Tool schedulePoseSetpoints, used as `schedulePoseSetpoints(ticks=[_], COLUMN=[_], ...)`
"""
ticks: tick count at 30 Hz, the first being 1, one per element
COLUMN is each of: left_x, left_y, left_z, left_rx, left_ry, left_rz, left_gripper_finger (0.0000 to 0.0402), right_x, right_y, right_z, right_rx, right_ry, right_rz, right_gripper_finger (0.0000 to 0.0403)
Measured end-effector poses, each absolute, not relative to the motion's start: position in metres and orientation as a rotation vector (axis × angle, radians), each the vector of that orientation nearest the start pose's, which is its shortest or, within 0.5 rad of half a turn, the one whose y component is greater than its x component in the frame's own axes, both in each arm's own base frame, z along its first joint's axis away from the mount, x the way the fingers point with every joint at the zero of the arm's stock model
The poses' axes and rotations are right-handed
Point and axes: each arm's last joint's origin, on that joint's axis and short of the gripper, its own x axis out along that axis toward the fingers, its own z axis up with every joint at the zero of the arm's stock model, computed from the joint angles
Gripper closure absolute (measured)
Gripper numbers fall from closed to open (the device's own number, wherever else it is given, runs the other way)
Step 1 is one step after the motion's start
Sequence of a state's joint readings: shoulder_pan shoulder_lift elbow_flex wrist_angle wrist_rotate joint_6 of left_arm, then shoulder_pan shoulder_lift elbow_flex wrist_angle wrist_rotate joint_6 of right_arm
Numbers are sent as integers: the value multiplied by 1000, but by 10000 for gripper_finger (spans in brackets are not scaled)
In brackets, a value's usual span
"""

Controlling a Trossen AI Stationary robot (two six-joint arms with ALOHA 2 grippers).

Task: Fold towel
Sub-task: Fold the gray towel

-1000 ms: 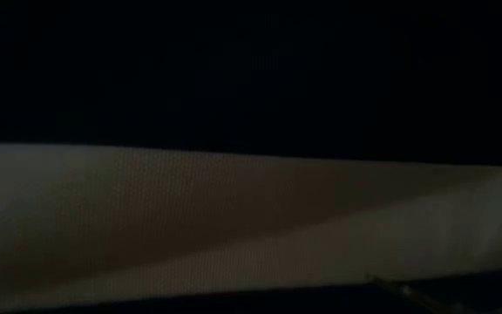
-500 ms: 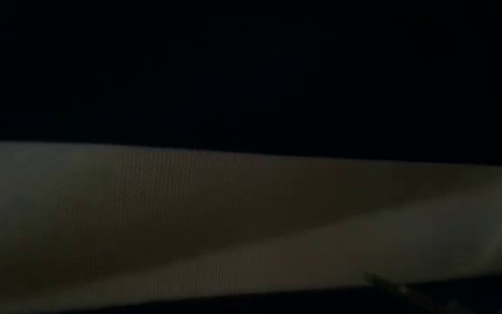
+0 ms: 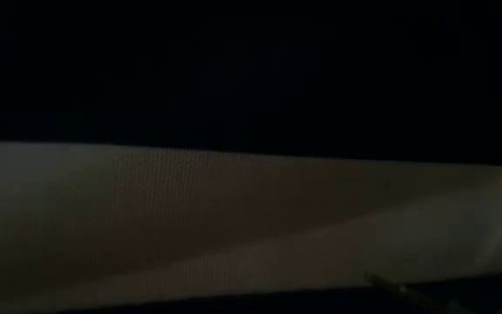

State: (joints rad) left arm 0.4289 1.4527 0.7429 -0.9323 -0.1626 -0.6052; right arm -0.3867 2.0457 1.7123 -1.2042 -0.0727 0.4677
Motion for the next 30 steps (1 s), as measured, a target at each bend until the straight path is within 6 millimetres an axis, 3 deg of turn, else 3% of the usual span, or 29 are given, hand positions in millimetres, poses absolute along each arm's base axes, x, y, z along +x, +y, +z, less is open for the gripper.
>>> schedulePoseSetpoints(ticks=[7, 17, 19, 23, 30], left_x=[204, 215, 216, 219, 233], left_y=[55, -10, -19, -23, -14], left_z=[136, 136, 137, 142, 182], left_rx=[-766, -845, -821, -704, -554], left_ry=[1661, 1770, 1763, 1690, 1260], left_rz=[647, 227, 222, 397, 509], left_gripper_finger=[401, 401, 401, 401, 401], right_x=[367, 366, 366, 366, 364], right_y=[-140, -142, -142, -142, -141], right_z=[218, 218, 218, 218, 218], right_rx=[712, 682, 665, 638, 625], right_ry=[1465, 1470, 1474, 1481, 1504], right_rz=[-596, -580, -565, -540, -526], right_gripper_finger=[288, 288, 288, 288, 288])
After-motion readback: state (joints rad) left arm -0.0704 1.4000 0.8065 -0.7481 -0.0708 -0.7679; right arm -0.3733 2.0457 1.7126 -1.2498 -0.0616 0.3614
